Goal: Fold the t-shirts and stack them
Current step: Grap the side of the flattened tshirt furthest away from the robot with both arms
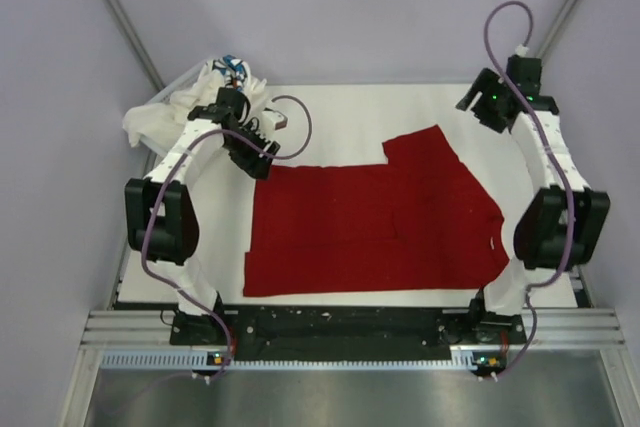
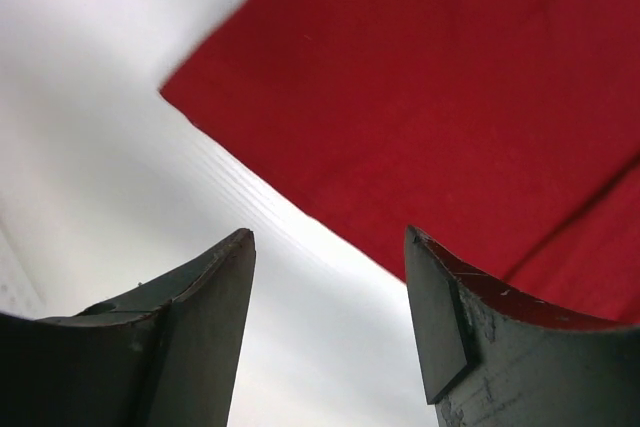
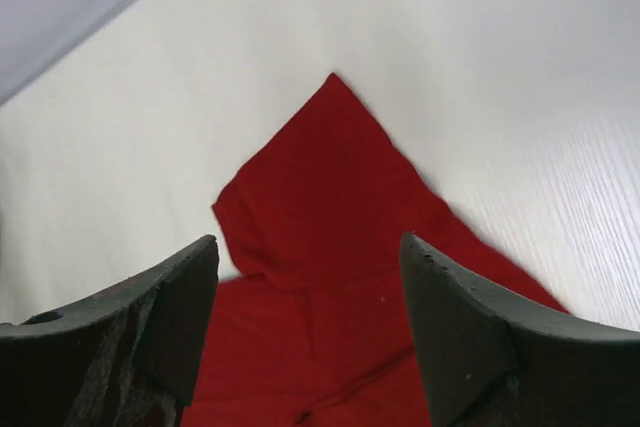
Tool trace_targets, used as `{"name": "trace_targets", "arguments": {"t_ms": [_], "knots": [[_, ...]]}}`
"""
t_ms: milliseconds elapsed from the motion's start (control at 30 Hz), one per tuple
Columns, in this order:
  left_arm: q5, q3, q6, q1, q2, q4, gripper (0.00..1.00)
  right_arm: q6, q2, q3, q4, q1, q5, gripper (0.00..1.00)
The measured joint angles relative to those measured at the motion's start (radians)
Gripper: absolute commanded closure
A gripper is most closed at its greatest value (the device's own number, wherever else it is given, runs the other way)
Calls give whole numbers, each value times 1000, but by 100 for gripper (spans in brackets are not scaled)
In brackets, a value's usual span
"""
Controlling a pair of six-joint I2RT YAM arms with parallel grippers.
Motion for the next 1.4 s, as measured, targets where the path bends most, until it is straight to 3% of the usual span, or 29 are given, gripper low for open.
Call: {"name": "trace_targets", "arguments": {"t_ms": [200,433,533,800,867,933,1033,1233,1400], "knots": [[-22,142,-106,23,209,45,34,-197,492,325,-89,83,70,31],[-39,256,-151,30,378,69,34,-346,846,626,-183,145,181,32],[-29,307,-152,32,436,66,36,-377,872,679,-196,153,180,39],[-8,404,-109,38,534,30,39,-420,890,698,-207,159,115,82],[2,404,-88,38,536,6,44,-424,890,698,-208,159,87,98],[16,404,-65,38,536,-22,54,-423,890,698,-207,159,57,100],[30,398,-34,38,536,-54,100,-420,881,685,-206,159,23,100],[56,367,23,38,528,-87,100,-408,748,503,-212,161,-1,100],[63,198,55,38,387,-35,100,-382,456,209,-169,165,20,100]]}}
